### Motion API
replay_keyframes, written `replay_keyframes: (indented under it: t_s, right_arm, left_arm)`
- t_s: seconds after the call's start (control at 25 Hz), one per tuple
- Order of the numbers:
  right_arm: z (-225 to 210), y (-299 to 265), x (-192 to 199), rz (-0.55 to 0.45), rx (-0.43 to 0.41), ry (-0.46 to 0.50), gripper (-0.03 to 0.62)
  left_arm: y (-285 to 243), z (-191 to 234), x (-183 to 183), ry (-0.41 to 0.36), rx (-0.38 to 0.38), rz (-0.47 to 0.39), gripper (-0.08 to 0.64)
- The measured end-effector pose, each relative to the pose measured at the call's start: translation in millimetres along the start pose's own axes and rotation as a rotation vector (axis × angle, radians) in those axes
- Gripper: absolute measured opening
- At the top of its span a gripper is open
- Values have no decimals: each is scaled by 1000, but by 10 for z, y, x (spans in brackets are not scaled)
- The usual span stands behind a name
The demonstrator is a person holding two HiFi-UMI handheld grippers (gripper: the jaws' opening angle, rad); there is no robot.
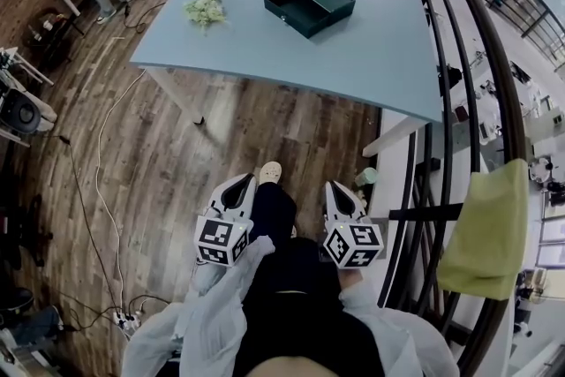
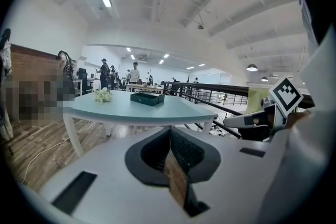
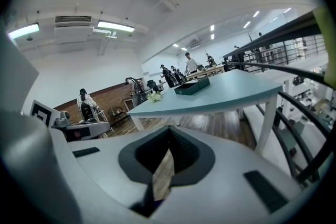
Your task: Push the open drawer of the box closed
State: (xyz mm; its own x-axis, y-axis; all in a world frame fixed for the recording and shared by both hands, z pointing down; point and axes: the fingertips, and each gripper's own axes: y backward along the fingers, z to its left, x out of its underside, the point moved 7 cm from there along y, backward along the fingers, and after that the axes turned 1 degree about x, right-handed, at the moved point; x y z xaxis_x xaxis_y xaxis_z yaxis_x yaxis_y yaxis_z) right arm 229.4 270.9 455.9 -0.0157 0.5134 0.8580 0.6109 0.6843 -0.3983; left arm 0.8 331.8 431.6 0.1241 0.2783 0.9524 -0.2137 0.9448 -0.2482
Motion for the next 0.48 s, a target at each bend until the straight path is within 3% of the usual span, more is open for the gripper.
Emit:
replay_keyframes:
  t_s: [0.48]
  right_arm:
    - [-102,-653,-276,26,-9,-12,6]
  left_arm:
    - [-509,387,-179,18,-18,12,17]
